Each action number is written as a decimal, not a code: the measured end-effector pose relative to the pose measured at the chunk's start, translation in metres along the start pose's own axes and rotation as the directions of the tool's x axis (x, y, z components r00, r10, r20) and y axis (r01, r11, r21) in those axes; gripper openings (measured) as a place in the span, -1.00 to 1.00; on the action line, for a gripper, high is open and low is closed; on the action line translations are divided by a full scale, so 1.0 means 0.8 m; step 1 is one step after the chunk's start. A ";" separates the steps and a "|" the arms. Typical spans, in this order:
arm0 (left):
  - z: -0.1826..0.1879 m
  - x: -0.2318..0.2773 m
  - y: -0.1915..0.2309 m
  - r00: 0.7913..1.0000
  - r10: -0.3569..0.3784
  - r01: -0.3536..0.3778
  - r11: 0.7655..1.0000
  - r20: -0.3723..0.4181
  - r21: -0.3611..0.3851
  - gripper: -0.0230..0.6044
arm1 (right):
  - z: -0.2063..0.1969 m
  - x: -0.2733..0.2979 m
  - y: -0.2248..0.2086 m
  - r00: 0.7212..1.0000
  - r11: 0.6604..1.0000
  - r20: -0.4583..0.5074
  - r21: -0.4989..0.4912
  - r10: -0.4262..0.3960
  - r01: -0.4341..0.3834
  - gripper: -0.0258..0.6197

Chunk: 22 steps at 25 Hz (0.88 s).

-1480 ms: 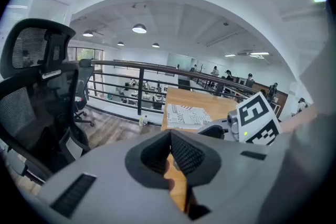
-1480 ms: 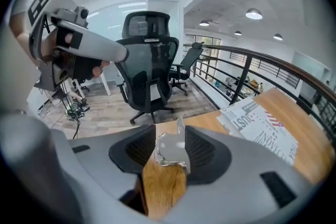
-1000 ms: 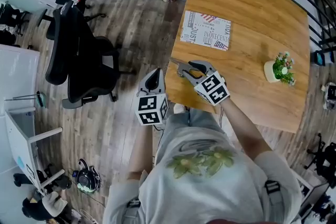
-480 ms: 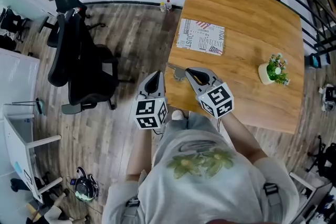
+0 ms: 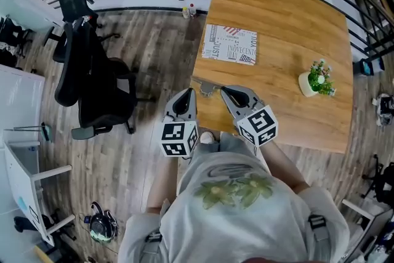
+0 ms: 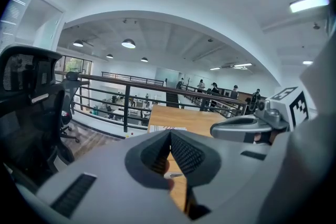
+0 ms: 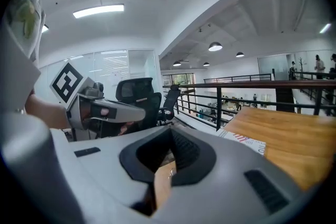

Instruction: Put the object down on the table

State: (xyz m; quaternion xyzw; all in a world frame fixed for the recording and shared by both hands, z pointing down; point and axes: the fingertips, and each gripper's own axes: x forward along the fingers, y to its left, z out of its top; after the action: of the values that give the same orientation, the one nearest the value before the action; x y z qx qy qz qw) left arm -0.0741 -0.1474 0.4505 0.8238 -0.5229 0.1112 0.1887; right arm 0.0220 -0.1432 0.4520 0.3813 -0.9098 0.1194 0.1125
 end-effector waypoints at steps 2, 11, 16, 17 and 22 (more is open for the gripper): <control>0.000 0.000 -0.002 1.000 -0.004 0.004 1.000 -0.002 -0.007 -0.87 | -0.004 -0.002 0.001 1.000 1.000 -0.015 0.000 -0.002 0.002 -0.91; -0.001 -0.002 -0.007 1.000 -0.004 0.004 1.000 0.000 -0.010 -0.87 | -0.008 -0.003 0.004 0.999 1.000 -0.046 -0.026 -0.016 0.015 -0.91; -0.003 -0.006 -0.005 1.000 0.004 -0.004 1.000 -0.003 -0.011 -0.87 | -0.008 -0.004 0.006 0.999 0.999 -0.049 -0.030 -0.018 0.016 -0.91; -0.004 -0.007 -0.005 1.000 0.005 -0.005 1.000 -0.003 -0.011 -0.87 | -0.008 -0.004 0.006 0.999 0.999 -0.049 -0.031 -0.018 0.017 -0.91; -0.005 -0.007 -0.006 1.000 0.004 -0.004 1.000 -0.001 -0.009 -0.88 | -0.010 -0.005 0.006 0.998 0.999 -0.051 -0.041 -0.021 0.019 -0.91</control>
State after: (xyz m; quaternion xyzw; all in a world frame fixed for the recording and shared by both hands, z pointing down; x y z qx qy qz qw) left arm -0.0720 -0.1392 0.4512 0.8217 -0.5251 0.1094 0.1925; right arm 0.0219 -0.1347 0.4581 0.3849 -0.9049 0.1096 0.1448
